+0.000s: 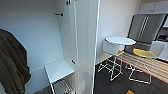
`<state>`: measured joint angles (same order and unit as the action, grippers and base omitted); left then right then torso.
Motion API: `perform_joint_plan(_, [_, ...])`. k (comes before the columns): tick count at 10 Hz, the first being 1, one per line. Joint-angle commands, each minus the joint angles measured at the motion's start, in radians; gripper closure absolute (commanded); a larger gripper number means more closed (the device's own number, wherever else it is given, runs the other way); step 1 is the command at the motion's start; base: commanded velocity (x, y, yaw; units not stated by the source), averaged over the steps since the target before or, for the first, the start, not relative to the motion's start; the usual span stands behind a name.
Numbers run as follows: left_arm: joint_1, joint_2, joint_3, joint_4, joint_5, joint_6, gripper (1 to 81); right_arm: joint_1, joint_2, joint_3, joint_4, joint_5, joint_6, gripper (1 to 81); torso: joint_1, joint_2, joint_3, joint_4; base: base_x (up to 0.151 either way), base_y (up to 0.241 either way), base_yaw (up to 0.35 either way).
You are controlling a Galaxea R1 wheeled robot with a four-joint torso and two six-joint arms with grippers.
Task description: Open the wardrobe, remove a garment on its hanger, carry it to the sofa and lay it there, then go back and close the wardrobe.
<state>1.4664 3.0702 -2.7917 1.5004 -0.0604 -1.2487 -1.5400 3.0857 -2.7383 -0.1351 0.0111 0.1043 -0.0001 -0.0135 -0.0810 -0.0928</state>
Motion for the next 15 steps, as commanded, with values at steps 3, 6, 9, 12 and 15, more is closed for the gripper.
perform_joint_plan(3, [-0.045, 0.001, -0.002, 0.009, 0.037, 0.008, 1.0, 0.036, 0.003, -0.001, -0.001, -0.053, -0.003, 1.0, 0.000, 0.000, 0.000, 0.000, 0.000, 0.000, 0.224])
perform_joint_plan(6, [-0.045, 0.001, -0.002, 0.009, 0.039, 0.008, 1.0, 0.036, 0.003, -0.001, -0.003, -0.052, -0.003, 1.0, 0.000, 0.000, 0.000, 0.000, 0.000, 0.000, 0.223])
perform_joint_plan(9, [-0.045, 0.001, -0.002, 0.007, 0.037, 0.008, 1.0, 0.037, 0.004, -0.001, -0.001, -0.052, -0.003, 1.0, 0.000, 0.000, 0.000, 0.000, 0.000, 0.000, 0.223])
perform_joint_plan(12, [-0.045, 0.004, -0.002, 0.009, 0.037, 0.008, 1.0, 0.037, 0.007, -0.001, -0.001, -0.052, -0.003, 1.0, 0.000, 0.000, 0.000, 0.000, 0.000, 0.000, 0.223])
perform_joint_plan(15, [-0.045, 0.007, -0.002, 0.009, 0.037, 0.008, 1.0, 0.037, 0.007, 0.000, -0.003, -0.052, -0.003, 1.0, 0.000, 0.000, 0.000, 0.000, 0.000, 0.000, 0.223])
